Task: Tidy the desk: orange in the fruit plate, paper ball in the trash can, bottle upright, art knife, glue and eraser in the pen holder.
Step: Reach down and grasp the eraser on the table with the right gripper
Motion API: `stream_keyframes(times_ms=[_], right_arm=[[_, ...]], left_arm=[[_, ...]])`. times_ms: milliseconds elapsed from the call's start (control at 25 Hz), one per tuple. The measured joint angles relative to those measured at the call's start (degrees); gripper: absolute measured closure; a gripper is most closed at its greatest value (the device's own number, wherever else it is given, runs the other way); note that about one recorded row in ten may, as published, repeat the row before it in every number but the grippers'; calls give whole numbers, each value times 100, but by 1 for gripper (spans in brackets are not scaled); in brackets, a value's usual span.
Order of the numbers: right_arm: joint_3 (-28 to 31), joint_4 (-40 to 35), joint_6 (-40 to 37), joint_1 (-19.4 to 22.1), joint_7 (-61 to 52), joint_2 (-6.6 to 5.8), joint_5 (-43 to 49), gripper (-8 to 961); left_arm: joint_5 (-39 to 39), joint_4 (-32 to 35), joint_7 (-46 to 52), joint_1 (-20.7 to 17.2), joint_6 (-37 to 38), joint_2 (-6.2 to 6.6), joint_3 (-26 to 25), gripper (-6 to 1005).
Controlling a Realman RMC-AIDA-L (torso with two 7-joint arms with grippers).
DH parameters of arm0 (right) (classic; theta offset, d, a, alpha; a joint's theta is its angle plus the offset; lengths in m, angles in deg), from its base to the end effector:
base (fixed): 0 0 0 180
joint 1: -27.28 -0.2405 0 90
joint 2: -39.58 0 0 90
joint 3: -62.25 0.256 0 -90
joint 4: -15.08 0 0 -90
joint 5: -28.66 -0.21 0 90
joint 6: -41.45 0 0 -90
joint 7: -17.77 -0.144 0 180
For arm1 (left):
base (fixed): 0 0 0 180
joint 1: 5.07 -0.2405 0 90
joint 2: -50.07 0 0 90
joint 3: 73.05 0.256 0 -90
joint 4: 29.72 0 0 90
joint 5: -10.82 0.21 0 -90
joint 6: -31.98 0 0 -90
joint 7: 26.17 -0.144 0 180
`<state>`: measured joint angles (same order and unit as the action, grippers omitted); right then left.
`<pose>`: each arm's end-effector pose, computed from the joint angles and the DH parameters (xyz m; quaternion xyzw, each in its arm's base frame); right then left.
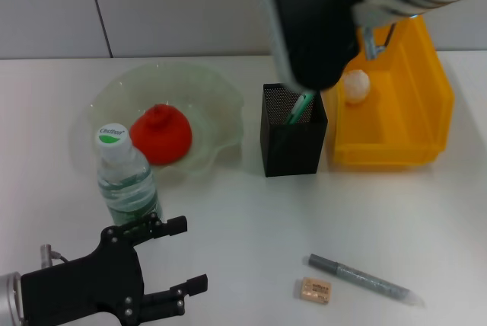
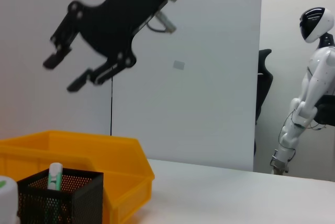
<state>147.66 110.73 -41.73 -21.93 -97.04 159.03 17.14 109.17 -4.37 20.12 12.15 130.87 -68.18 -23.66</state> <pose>0.0177 0.3829 0.0156 -0.8677 -0.2753 -0.2834 0.3017 -0.2945 0.2362 -0.0239 -0.9260 -0.0838 -0.3388 0.1440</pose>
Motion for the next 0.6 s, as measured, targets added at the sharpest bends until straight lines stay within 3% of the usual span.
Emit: stream_keyframes(times_ms=[400,600], right_arm=[[2357,706,-107,1507,-143,-24,-2823,499],[3304,372,-742,1938,-402,-25,-3500,328]], left_arm=[[-1,5,3,20,0,4,-17,196],[-1,15,29,31,13,4,-18,196]])
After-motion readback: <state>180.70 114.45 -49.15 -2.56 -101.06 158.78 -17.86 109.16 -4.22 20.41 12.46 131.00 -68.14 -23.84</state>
